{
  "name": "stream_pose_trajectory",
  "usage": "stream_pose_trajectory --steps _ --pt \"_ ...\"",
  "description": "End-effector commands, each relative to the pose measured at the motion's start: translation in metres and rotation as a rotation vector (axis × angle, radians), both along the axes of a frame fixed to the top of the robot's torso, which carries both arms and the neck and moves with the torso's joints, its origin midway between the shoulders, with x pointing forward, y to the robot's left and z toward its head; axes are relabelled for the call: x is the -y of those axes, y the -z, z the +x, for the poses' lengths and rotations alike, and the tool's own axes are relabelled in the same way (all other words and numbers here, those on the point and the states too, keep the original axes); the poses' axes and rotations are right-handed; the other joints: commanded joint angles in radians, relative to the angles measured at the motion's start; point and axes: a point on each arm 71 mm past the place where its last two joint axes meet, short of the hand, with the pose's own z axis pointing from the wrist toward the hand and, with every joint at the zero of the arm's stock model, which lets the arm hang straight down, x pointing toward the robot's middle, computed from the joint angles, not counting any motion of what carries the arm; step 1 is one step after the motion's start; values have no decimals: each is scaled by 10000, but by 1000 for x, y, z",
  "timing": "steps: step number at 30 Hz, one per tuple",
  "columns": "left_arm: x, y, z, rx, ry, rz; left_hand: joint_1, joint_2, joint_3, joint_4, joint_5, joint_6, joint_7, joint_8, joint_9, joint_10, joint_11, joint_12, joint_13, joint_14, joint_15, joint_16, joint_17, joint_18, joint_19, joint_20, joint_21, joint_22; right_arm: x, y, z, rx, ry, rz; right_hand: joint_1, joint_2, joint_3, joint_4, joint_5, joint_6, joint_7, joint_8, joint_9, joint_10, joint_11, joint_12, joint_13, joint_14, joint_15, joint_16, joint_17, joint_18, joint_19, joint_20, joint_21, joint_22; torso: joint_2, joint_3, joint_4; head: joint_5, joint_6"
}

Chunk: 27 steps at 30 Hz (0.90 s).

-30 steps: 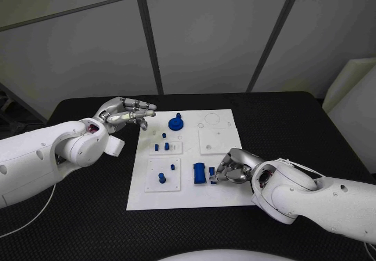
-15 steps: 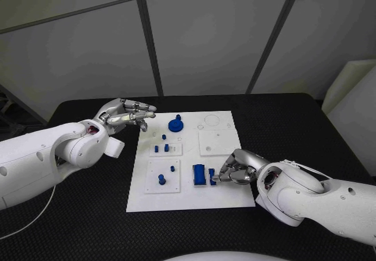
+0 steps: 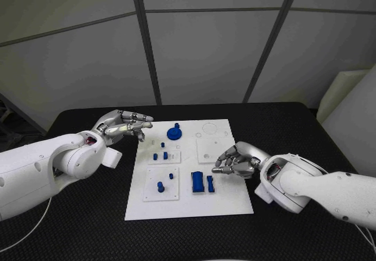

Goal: Assemble the parts on the task board

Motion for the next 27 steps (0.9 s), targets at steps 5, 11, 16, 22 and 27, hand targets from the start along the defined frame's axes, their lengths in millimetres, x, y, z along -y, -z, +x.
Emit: stream_pose_trajectory --steps 5,11,16,22,27 --pt "-14 4 0 -127 -837 -1307 -196 -8 -65 109 -227 -90 -11 -50 -27 -228 67 -135 -53 -863 126 -827 -353 -68 -525 125 -635 -293 17 -5 48 -385 699 4235 1251 432 245 -412 162 -628 426 -3 -322 -1382 561 -1879 -1839 -1907 544 -3943 -3130 870 -2430 457 -6478 -3104 -431 -171 -31 -55 341" --pt "-25 20 3 129 -2223 -1924 -279 13 60 293 -342 -413 123 -48 -224 -583 428 -473 -428 -2565 908 -3677 -1697 -336 -2692 690 -3004 -1719 23 -1 87 -227 1178 5626 2100 757 266 -678 184 -851 830 -51 -1590 -1409 1095 -3792 -4346 -3136 1259 -6980 -4971 849 -3409 1128 -8844 -5190 -595 -239 -38 -86 649" --pt "-28 36 7 331 -3299 -2138 -494 -98 -170 497 158 -633 125 -49 -457 -906 474 -725 -432 -3114 1144 -5064 -2479 -218 -3880 1162 -4475 -2946 20 3 110 -48 1447 6313 2159 941 182 -929 195 -950 822 -31 -2549 -1354 1351 -4641 -5645 -3908 1730 -8645 -6211 800 -4005 1549 -10045 -6536 -629 -272 22 -103 885" --pt "-21 45 13 466 -3768 -2209 -654 -51 -1016 748 202 -1090 -39 -65 -817 -1659 370 -953 -426 -3908 1145 -6046 -3404 -60 -4662 1783 -5516 -4040 19 7 126 75 1639 6752 1662 1124 -65 -1393 132 -1031 857 -10 -3744 -1567 1321 -4919 -7019 -4082 1855 -9735 -7517 964 -5303 1916 -10041 -8439 -600 -254 105 -85 1030" --pt "-13 50 13 42 -3171 -1966 -4866 485 -2449 332 -168 -4285 -556 -704 -1522 -5195 -34 -1645 -1057 -6953 763 -6660 -4159 -454 -7114 945 -6531 -5763 21 12 127 55 1989 5997 -3291 372 643 -1994 -588 -3977 306 -646 -4782 -4798 888 -5547 -8444 -7253 1472 -10371 -8338 375 -8217 1229 -10639 -10328 -625 -257 66 -63 1019"
